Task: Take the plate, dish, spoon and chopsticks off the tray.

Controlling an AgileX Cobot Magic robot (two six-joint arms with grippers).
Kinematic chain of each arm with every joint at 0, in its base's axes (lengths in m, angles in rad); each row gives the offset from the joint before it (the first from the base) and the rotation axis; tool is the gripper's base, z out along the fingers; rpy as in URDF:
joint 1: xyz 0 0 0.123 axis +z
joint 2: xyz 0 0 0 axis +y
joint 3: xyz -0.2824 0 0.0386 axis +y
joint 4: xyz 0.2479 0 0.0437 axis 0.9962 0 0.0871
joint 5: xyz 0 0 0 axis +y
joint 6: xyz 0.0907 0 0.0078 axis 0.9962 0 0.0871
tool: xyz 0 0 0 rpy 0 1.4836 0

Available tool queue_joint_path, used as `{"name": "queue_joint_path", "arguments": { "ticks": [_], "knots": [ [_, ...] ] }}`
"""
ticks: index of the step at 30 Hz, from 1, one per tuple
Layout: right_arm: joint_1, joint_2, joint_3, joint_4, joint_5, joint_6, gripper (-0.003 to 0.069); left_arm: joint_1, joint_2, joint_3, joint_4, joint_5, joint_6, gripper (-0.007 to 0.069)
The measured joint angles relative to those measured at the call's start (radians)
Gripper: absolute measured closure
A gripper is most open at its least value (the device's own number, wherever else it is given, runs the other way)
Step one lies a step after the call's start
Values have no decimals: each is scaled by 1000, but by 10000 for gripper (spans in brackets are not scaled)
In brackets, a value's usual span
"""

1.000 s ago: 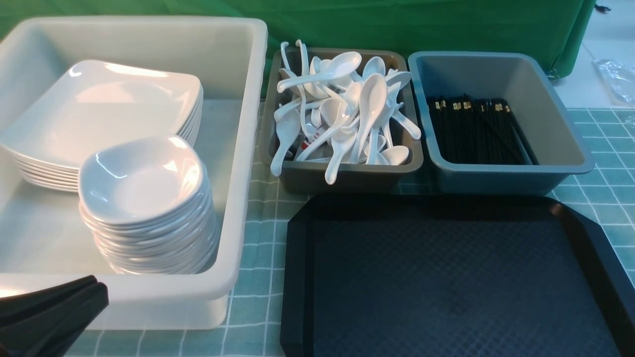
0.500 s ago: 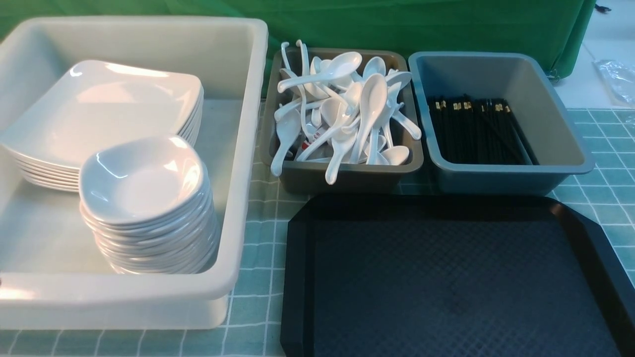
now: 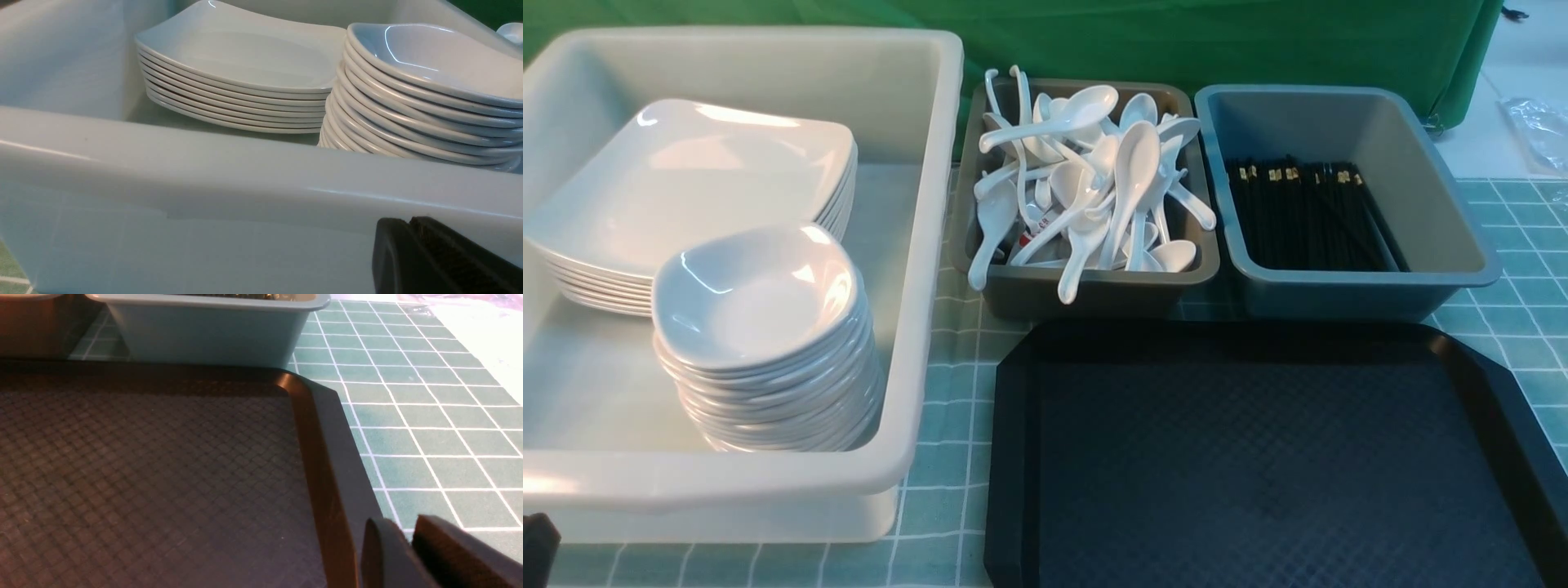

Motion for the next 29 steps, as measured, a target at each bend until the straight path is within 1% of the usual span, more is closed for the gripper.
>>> {"name": "queue_joint_path", "arguments": {
  "ticks": [29],
  "knots": [
    [0,0,0,0,0,0,444,0,0,0,-3,-3,16,613]
  ]
}}
